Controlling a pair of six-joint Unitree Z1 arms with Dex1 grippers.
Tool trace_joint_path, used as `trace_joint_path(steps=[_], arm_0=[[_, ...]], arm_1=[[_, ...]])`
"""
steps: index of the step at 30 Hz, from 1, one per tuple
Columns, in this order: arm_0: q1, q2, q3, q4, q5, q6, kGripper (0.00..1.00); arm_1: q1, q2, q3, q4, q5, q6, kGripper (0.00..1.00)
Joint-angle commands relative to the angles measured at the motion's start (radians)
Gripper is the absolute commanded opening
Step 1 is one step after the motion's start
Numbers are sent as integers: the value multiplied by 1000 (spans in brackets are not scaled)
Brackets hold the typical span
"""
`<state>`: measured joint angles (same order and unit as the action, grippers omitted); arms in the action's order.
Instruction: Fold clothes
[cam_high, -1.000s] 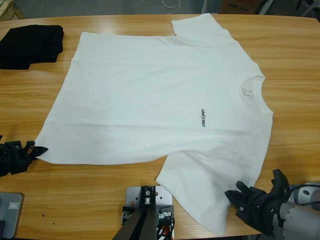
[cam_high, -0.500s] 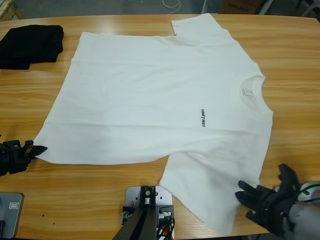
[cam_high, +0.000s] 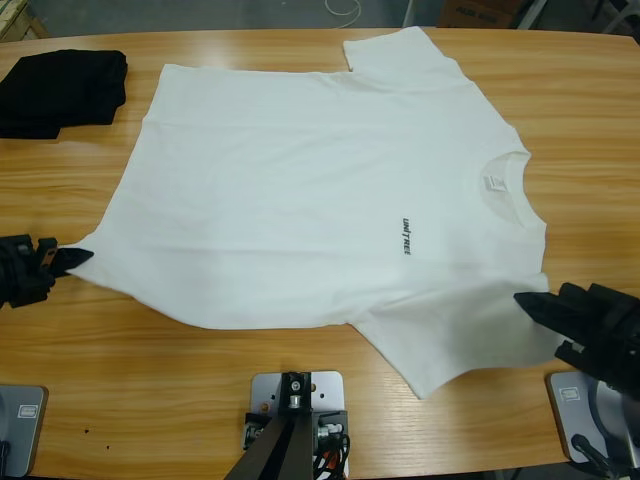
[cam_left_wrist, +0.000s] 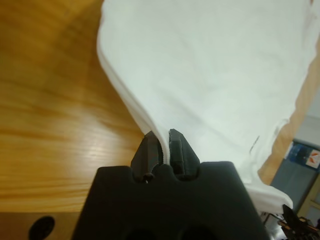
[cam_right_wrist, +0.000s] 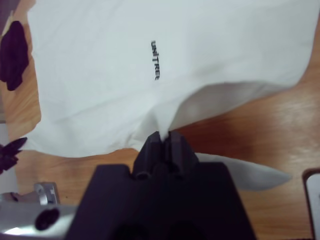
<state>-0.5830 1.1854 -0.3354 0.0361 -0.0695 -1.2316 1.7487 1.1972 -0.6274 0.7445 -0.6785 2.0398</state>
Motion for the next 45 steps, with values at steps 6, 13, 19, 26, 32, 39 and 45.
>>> trace_joint_path(steps=[6,13,19,26,32,39,45], arm_0=[[22,64,-38,16,16,64,0],[32,40,-35,31,16,65,0],[46,112,-93,9,16,124,0],[139,198,-144,-32,9,126,0],[162,234,-149,-33,-4,129,0],[229,253,-149,-42,-6,131,0],[272,265,-152,-45,-6,149,0]], arm_1=[[-132,51,-54,-84,37,-392,0],[-425,31,-59,-205,156,-705,0],[-674,57,-42,-275,339,-851,0],[-911,61,-40,-342,460,-1040,0],[-1097,129,-85,-418,583,-1199,0],[-1209,229,-161,-420,649,-1300,0],[-1253,256,-171,-417,659,-1353,0]])
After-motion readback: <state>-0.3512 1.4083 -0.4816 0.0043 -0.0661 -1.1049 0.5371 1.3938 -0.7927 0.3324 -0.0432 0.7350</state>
